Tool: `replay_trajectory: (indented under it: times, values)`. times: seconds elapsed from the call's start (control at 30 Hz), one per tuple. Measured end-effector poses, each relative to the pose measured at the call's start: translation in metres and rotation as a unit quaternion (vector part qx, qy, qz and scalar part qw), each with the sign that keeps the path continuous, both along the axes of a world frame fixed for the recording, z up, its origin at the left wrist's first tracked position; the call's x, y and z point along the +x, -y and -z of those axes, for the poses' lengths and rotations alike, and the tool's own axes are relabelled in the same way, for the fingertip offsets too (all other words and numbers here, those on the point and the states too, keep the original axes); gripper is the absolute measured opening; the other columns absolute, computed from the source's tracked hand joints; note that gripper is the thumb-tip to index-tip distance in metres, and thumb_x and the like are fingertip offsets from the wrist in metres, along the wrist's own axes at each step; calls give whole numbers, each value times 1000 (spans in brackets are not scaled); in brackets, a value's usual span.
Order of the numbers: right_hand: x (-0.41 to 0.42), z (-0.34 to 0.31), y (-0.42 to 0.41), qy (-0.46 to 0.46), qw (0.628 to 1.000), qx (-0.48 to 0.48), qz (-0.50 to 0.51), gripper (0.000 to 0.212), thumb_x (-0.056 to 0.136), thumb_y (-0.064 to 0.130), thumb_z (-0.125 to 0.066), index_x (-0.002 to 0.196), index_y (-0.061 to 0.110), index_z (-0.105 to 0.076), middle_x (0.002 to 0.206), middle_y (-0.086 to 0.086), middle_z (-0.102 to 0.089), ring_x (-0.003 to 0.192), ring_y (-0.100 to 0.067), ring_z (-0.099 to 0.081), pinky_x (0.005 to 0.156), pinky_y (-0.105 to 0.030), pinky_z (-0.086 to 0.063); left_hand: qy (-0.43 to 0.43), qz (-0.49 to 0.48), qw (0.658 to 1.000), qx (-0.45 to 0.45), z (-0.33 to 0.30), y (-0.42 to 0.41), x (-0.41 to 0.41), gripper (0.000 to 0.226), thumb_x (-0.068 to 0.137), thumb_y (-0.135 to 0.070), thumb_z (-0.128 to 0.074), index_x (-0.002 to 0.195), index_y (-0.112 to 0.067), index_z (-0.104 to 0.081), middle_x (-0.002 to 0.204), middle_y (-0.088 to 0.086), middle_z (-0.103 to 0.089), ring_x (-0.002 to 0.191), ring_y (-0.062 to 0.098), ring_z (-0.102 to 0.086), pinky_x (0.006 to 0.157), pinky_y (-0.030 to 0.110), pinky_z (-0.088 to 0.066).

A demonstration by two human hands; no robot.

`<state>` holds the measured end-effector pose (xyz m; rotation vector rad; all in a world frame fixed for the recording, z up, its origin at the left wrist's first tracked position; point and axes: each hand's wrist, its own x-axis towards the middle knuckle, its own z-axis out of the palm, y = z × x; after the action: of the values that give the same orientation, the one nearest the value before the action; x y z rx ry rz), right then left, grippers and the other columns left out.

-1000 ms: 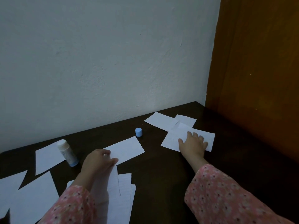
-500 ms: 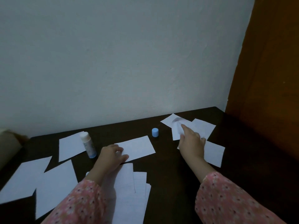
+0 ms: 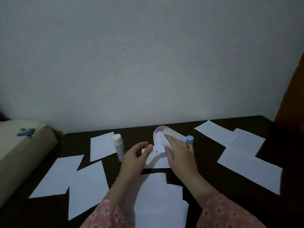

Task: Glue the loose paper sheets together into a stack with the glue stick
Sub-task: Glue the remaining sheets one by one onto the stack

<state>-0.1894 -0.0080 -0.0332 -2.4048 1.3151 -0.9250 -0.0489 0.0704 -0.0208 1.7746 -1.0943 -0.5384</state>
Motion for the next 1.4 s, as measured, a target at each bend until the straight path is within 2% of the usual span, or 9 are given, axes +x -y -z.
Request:
replay_trajectory:
  times: [0.23,0.4,0.5,0.57,0.7,0.83,0.97,1.13,1.4]
  values:
    - [9,17,7,61,992,-25,-104,45,98,45,-45,142,36,-40,143,15,-46,132,1,-36,117,-45,-20,-166,-31,984,-50,-3,13,-5,24,91,-29,-61,115,-25,-61,100,-3,-67,88,10,-62,65,18,-42]
    - [-6,19,17,149,988,21,-37,62,91,66,-38,145,38,-32,155,9,-23,141,-7,-16,114,-37,-22,-228,-37,972,-37,2,13,10,25,93,-25,-60,117,-21,-63,92,-1,-67,78,11,-57,67,24,-45]
    - [-18,15,21,225,969,107,0,60,93,50,-48,147,32,-29,149,3,-31,134,-13,-32,107,-39,-37,-276,-36,960,-38,2,12,14,24,92,-22,-62,116,-20,-64,91,-1,-67,77,12,-57,69,26,-46]
    - [-26,12,24,255,954,159,4,57,94,40,-54,146,30,-32,127,5,-49,109,-9,-50,89,-30,-46,-275,-38,960,-36,4,9,14,26,90,-22,-64,116,-21,-62,90,0,-68,77,13,-58,69,27,-47]
    - [-34,15,28,182,968,172,21,46,95,32,-57,139,32,-42,89,8,-57,85,-14,-56,84,-39,-53,-161,-70,984,-36,6,4,8,31,88,-17,-66,113,-26,-50,84,3,-67,75,12,-63,65,21,-47]
    - [-30,15,26,134,977,164,33,45,94,34,-57,136,36,-43,86,11,-56,86,-11,-54,96,-47,-46,-22,-69,997,-21,17,2,9,15,91,-20,-62,101,-29,-56,87,-5,-63,84,10,-61,63,14,-43]
    - [-32,13,24,78,986,138,41,40,96,36,-55,135,35,-47,85,12,-52,79,-4,-48,101,-34,-34,66,-64,996,1,28,3,14,19,94,-26,-57,111,-28,-63,101,-18,-60,88,-2,-56,67,8,-40]
    - [-33,14,23,20,989,144,41,29,96,37,-54,125,36,-55,89,12,-53,85,-4,-48,95,-30,-26,146,-56,987,22,35,7,16,25,94,-26,-57,119,-23,-63,115,-10,-62,98,-1,-53,83,12,-38]
    - [-33,13,24,-30,986,158,50,28,96,39,-53,124,36,-55,95,12,-54,98,-8,-50,100,-34,-26,184,-56,981,35,36,9,17,23,94,-24,-58,115,-23,-66,114,-9,-64,95,-2,-51,78,7,-32]
